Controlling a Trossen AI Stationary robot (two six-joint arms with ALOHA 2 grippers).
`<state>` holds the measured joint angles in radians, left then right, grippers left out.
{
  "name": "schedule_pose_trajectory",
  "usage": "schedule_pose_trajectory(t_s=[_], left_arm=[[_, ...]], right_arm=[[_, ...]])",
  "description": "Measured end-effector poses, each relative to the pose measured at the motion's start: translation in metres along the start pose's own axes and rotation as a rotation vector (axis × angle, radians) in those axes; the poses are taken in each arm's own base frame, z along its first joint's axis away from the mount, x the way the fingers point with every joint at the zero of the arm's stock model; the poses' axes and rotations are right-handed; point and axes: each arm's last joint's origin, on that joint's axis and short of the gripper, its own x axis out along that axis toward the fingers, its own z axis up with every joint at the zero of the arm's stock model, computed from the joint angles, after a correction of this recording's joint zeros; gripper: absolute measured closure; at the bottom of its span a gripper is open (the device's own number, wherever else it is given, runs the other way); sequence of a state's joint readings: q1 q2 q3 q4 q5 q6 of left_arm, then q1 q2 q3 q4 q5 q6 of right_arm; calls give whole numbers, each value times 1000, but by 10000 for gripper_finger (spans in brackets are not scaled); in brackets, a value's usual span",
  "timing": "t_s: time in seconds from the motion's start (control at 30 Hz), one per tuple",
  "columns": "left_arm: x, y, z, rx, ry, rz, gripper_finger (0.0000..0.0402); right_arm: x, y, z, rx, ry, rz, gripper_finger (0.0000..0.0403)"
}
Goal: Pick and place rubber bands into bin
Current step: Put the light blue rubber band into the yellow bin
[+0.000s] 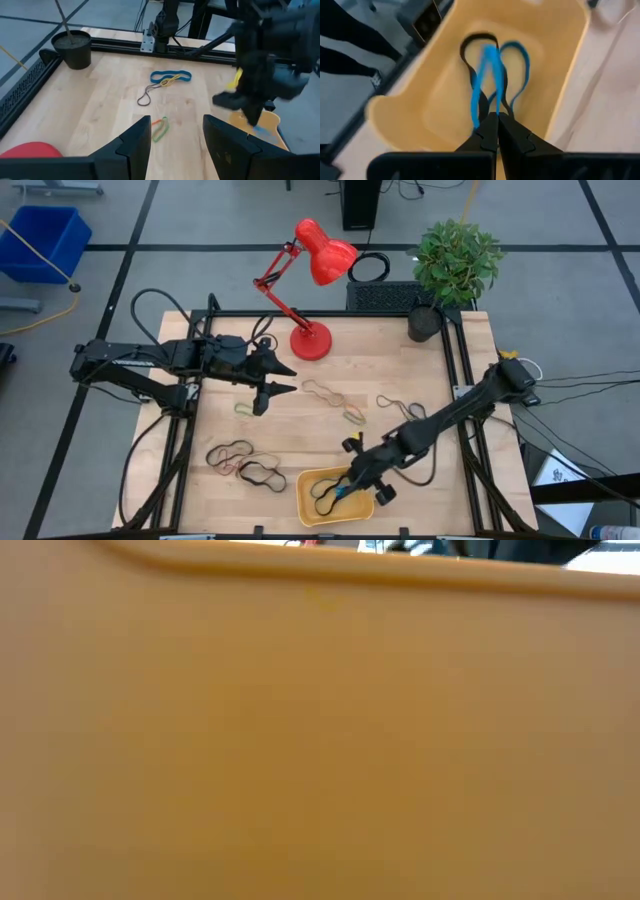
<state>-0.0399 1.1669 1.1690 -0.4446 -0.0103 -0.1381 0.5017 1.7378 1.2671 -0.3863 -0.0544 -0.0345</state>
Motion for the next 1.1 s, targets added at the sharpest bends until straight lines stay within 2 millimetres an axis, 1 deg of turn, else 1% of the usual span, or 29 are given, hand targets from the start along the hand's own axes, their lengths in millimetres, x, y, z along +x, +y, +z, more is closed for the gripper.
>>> schedule_pose_trajectory(t_s=[0.17,0.3,0.63,0.73,0.83,0.97,1.03,1.1], left_arm=[[0,0,0,-27,0,-2,215],[0,0,0,-28,0,-3,215],[0,0,0,-22,0,-2,215],[0,0,0,-22,0,-3,215],[0,0,0,-23,0,-2,215],[0,0,0,-23,0,-3,215],[0,0,0,-23,0,-3,215],[0,0,0,-23,1,-5,215]], right_arm=[[29,-3,-10,22,70,-1,403],[40,-3,-15,42,103,-1,403],[38,-3,-13,60,89,-2,384],[38,-3,-13,58,89,-2,373],[38,-3,-12,58,82,-2,347],[38,-4,-12,58,79,-7,296],[32,-3,-10,63,68,-8,274],[21,-5,-5,65,24,-13,257]])
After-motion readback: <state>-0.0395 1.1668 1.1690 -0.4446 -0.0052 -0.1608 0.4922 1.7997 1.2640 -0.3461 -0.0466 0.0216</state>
